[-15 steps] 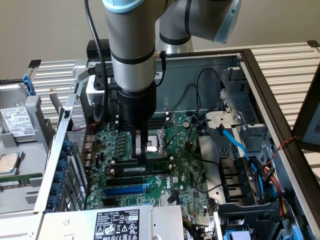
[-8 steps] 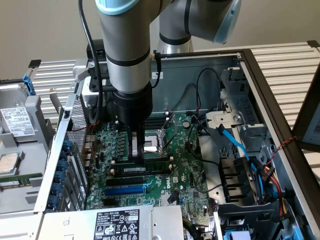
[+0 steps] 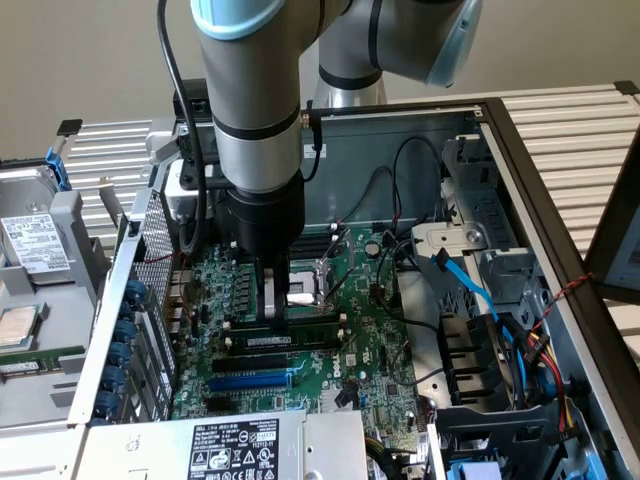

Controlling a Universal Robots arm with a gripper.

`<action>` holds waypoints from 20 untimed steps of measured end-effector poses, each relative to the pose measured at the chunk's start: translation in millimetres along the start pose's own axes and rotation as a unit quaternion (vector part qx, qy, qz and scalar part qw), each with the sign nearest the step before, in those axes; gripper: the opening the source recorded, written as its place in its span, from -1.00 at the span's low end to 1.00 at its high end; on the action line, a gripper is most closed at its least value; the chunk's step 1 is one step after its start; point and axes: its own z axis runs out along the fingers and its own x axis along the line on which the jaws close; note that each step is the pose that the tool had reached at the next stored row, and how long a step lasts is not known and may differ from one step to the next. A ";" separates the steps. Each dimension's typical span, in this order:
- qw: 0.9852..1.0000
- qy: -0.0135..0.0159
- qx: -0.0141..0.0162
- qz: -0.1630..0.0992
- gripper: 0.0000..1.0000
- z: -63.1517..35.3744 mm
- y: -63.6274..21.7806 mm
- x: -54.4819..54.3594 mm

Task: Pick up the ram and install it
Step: 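Press down the ram until it locks into place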

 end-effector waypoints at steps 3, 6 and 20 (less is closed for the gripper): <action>1.000 -0.001 0.000 0.000 -0.79 -1.4 0.0 0.2; 1.000 -0.001 0.000 0.000 -0.79 -8.2 -0.2 0.6; 1.000 -0.001 -0.001 0.000 -0.79 -31.6 -0.8 0.9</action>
